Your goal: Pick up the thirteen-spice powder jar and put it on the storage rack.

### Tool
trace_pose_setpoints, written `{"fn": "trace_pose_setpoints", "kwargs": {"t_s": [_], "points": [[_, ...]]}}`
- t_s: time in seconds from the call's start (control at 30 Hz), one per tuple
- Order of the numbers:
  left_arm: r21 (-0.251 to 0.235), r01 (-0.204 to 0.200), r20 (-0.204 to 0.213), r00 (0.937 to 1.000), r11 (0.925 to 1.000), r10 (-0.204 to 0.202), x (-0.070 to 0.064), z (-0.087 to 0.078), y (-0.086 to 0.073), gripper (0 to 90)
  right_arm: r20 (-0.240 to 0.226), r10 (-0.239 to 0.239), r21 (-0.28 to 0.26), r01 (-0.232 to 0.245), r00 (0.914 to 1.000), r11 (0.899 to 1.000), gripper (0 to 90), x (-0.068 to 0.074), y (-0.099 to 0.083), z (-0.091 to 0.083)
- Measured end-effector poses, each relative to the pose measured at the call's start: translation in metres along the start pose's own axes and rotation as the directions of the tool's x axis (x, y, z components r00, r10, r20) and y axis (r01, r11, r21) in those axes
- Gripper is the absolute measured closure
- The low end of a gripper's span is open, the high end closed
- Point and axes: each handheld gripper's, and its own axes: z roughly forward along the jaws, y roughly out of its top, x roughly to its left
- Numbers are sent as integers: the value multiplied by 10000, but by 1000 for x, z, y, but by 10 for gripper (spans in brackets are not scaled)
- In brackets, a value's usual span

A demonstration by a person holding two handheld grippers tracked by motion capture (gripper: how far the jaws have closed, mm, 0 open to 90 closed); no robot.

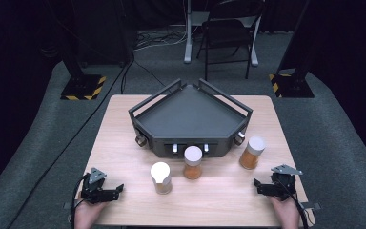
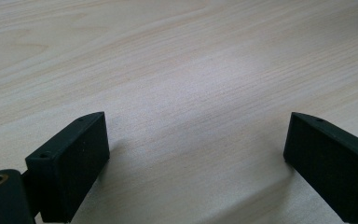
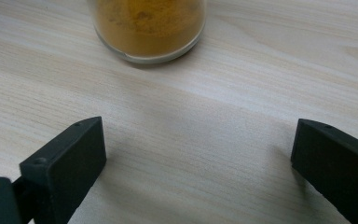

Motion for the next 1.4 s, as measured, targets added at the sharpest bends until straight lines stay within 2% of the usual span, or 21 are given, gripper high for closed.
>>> {"fn": "trace_pose_setpoints", "kwargs": {"t_s": [0.63, 0.83, 0.97, 1.13, 1.4], "points": [[75, 89, -61, 9999, 9999, -89, 0, 2, 3, 41, 32, 40, -3, -40, 10000, 10000, 21, 1, 0, 0], [46, -37, -33, 10000, 10000, 38, 0, 0, 1, 40, 29, 39, -3, -39, 10000, 10000, 21, 1, 0, 0], [-155, -70, 92, 9999, 9999, 72, 2, -1, -2, 49, 30, 41, -3, -41, 10000, 10000, 21, 1, 0, 0], [-551, -71, 502, 9987, 9985, 98, 9, -6, -8, 52, 32, 38, -4, -38, 10000, 10000, 21, 1, 0, 0], [-1184, -16, 937, 9955, 9930, 127, 7, -16, -8, 57, 29, 40, -3, -40, 10000, 10000, 21, 1, 0, 0]]}}
